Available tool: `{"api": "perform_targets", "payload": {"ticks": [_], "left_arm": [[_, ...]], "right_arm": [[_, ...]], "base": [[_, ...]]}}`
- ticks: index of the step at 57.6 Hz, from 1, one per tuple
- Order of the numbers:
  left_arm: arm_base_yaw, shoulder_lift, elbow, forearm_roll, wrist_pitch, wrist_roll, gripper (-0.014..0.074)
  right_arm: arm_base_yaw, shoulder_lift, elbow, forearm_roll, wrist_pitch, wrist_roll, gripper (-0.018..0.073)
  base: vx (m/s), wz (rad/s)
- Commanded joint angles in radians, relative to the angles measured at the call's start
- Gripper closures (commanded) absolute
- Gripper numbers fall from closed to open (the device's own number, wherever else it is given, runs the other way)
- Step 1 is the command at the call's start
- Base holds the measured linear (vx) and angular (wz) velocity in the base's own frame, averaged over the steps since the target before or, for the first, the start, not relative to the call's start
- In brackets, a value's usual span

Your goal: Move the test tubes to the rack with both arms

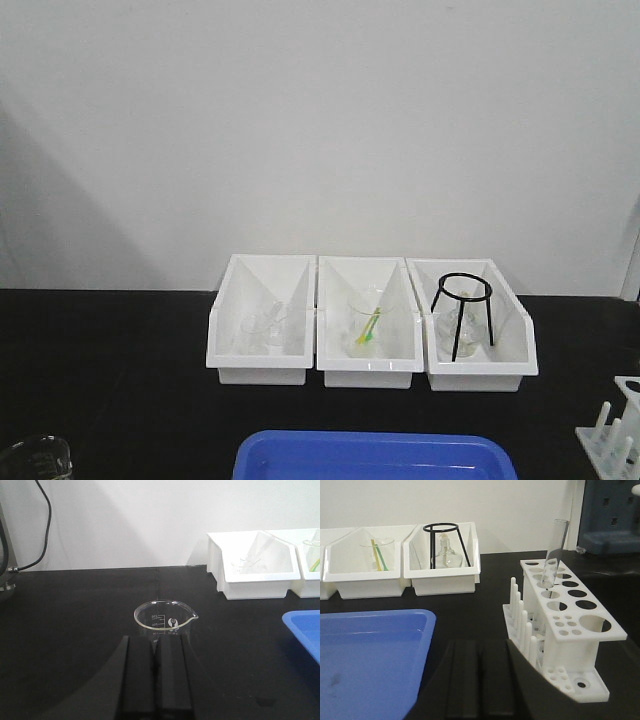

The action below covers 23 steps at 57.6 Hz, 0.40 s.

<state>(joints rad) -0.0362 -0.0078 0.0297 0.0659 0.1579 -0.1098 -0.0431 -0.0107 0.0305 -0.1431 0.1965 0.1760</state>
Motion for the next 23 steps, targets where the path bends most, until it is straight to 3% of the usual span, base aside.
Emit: {"api": "perform_targets", "payload": {"ticks": [1, 23], "left_arm": [[0.002, -0.02, 0.027, -0.007, -0.088, -0.007, 0.0611], [0.002, -0.02, 0.027, -0.007, -0.088, -0.007, 0.0611]], "right_arm": [[-0.002, -0.008, 0.011, -0.016, -0.075, 0.002, 0.0566], [-0.002, -0.008, 0.011, -0.016, -0.073, 0.002, 0.0566]], "base": [[0.0, 0.0], [0.0, 0.0]]}}
